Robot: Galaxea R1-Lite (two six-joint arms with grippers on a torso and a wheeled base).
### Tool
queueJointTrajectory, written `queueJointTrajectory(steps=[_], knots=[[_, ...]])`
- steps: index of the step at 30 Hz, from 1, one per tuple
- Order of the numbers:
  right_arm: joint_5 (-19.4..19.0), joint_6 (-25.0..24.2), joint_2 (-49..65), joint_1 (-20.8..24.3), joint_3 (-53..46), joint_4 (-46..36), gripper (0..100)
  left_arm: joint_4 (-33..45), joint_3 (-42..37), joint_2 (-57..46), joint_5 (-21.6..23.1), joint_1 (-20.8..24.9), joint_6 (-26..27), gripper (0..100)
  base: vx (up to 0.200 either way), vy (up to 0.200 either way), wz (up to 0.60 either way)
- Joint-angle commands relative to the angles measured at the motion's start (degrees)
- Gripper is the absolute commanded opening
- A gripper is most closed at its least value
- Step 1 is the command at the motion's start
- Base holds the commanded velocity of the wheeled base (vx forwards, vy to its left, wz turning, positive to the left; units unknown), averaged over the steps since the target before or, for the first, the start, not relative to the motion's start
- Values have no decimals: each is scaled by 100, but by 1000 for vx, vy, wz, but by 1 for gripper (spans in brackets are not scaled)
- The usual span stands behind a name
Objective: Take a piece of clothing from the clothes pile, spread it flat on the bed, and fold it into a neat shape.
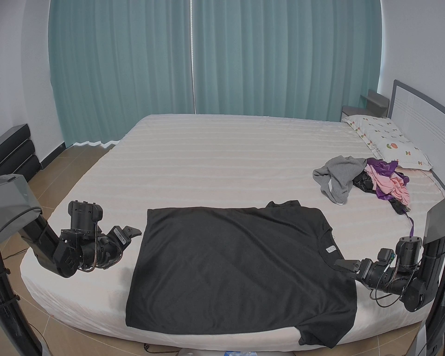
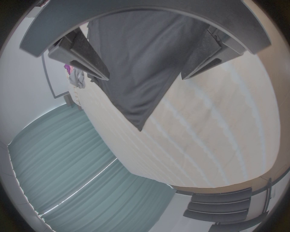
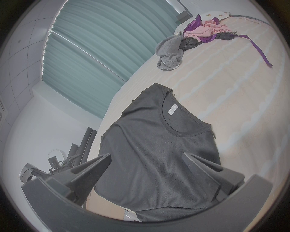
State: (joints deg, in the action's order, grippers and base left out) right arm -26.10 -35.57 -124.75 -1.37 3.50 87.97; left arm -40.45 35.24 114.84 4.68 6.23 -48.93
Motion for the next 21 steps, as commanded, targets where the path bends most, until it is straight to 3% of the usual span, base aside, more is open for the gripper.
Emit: queueJointTrajectory(steps=[1,5,7,15,21], knots=[[0,-2,3,-13,2,10,100,55,774,549,393,-25,-37,100,0,0,0],[0,-2,3,-13,2,10,100,142,1406,962,666,-140,-37,100,0,0,0],[0,-2,3,-22,-7,10,100,309,2109,1445,850,-254,-37,100,0,0,0],[0,-2,3,-4,-16,1,100,1232,4342,2632,877,-359,-37,100,0,0,0],[0,-2,-23,13,-33,1,100,1329,5151,3212,798,-271,-37,100,0,0,0]])
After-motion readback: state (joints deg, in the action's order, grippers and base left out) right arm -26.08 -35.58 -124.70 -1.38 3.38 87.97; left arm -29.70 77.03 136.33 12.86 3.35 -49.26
